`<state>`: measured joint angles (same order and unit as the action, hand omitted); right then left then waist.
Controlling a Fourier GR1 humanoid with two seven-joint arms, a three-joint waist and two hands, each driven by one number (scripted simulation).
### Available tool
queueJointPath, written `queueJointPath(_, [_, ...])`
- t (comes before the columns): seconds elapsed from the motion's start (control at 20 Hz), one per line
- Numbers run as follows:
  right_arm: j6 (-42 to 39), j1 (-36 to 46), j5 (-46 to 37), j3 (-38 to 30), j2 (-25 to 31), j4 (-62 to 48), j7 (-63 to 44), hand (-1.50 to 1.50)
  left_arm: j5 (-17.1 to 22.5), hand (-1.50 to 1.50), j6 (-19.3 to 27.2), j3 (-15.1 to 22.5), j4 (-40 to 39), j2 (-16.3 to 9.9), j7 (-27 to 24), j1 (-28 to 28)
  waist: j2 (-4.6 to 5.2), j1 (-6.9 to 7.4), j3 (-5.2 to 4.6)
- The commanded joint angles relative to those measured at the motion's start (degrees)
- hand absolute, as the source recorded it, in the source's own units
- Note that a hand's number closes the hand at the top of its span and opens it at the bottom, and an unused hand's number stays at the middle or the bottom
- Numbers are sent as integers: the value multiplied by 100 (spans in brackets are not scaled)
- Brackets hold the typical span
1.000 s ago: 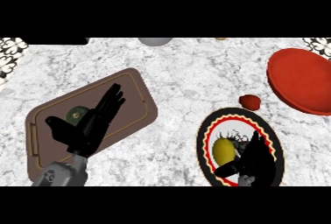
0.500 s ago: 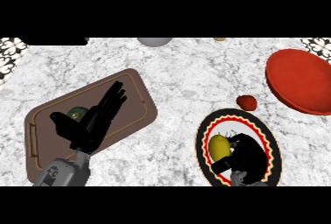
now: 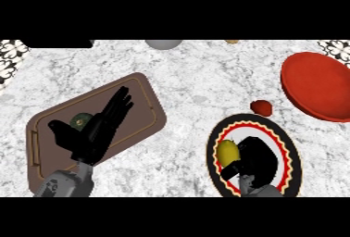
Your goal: Pick the lemon from the plate and place it in the bowl
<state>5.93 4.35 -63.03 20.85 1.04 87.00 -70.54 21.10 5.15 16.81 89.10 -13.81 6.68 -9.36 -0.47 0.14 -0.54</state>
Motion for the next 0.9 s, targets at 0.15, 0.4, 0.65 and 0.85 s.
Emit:
queueJointPath(0.15, [-942, 1633, 636, -805, 359, -1378, 850, 150, 205, 0, -423, -264, -110, -134, -31, -12, 89, 127, 54])
queueJointPath(0.4, [-1326, 2634, 603, -901, 831, -2605, 1847, 150, 90, 0, -416, -219, -69, -74, -87, 109, 82, 138, 54])
queueJointPath(0.65, [-1038, 2826, 39, -754, 546, -2142, 1356, 150, -366, 0, -157, -61, -43, 271, -233, 344, 42, 23, 53])
queueJointPath(0.85, [-1329, 2989, -42, -793, 692, -1137, 1143, 150, -264, 0, 65, -264, 25, 321, 405, -242, 31, -33, 54])
